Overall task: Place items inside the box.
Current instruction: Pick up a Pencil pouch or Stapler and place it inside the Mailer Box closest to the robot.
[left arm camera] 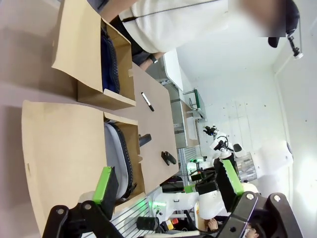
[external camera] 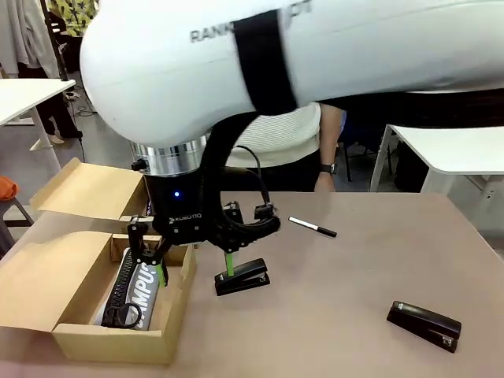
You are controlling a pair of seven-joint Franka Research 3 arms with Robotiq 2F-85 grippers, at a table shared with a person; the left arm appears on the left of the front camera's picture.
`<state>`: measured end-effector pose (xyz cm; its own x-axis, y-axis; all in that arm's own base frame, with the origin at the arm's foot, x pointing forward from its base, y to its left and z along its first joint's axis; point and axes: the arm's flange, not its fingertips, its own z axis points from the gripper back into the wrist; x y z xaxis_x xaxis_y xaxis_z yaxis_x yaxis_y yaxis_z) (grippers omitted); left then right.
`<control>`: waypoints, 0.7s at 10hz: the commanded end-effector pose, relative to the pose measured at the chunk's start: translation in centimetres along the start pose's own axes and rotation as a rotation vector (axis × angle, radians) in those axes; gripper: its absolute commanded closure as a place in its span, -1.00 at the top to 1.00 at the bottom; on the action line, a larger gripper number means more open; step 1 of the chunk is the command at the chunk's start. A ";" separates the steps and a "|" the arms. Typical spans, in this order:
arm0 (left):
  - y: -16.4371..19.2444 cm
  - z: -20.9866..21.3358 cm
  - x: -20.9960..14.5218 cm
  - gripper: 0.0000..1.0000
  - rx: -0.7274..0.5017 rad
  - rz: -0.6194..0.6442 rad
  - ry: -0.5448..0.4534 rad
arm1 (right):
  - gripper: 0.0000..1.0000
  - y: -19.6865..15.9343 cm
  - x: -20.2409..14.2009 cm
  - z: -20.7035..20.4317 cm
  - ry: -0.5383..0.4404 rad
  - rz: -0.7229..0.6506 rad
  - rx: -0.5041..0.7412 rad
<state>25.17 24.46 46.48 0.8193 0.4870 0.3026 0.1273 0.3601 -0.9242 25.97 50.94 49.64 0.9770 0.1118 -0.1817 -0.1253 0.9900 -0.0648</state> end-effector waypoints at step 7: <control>-0.1 0.0 0.0 1.00 -0.017 -0.017 -0.006 | 1.00 -17.1 2.7 2.9 0.099 -0.172 0.349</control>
<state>25.16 24.49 46.48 0.8192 0.4872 0.3027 0.1271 0.3605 -0.9241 32.67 40.87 53.79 0.9669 -0.0593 -0.2481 0.0972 0.9848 0.1437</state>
